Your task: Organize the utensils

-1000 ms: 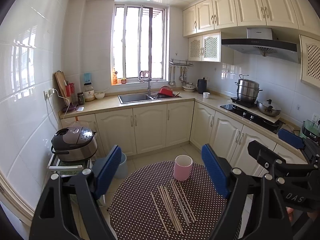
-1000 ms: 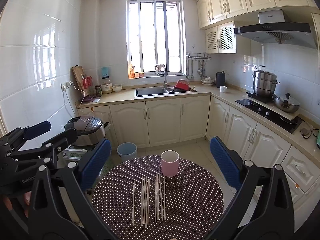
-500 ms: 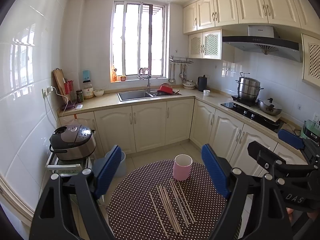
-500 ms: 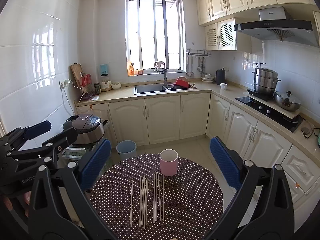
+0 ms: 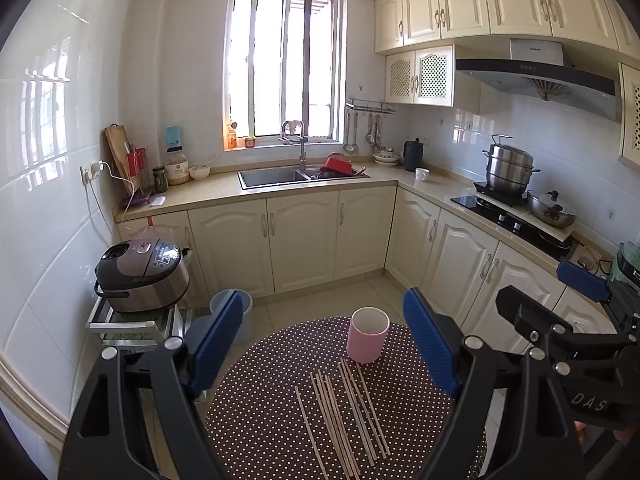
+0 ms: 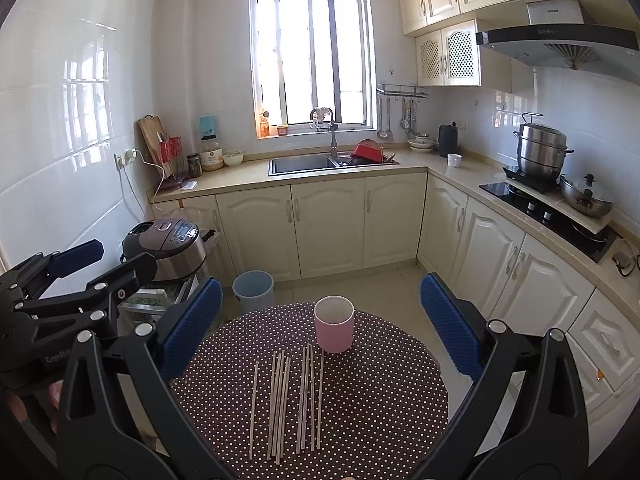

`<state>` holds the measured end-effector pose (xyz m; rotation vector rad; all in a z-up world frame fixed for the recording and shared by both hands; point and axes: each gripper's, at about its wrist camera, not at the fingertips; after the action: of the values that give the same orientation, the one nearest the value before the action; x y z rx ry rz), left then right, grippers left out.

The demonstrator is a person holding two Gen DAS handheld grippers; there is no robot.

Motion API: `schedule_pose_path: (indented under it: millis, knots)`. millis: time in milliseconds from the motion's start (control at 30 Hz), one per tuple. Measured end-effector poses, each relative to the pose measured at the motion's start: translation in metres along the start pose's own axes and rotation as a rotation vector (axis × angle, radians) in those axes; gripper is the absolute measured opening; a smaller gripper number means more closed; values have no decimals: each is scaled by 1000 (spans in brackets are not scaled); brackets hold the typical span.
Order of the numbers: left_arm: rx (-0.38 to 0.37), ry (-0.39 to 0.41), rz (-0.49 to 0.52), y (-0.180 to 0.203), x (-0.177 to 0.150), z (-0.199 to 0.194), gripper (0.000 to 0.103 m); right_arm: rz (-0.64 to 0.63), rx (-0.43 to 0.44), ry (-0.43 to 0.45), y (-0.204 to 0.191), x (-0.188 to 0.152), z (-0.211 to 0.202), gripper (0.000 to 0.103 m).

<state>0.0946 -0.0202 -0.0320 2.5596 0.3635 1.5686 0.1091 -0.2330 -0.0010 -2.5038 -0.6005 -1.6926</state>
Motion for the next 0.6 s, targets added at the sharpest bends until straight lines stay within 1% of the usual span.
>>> schedule_pose_path:
  millis: [133, 333, 467, 600]
  knots:
    - [26, -41, 1, 5, -1, 26, 81, 9, 19, -35, 10, -3, 25, 97]
    - [90, -117, -9, 12, -10, 73, 81, 12, 99, -115, 24, -14, 72, 97]
    - [130, -188, -24, 11, -21, 104, 81, 24, 162, -189, 32, -27, 106, 97]
    - [170, -280, -58, 1, -39, 134, 81, 36, 229, -259, 35, -44, 140, 97]
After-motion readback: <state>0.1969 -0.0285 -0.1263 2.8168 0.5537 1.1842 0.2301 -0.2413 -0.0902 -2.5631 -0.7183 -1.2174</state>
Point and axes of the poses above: each gripper's, at about its wrist camera, not at the fingertips, and z roughly the way its jaws point, y to its right, x to its top, and after that the axes turned 14 degrees about -z, right-handed
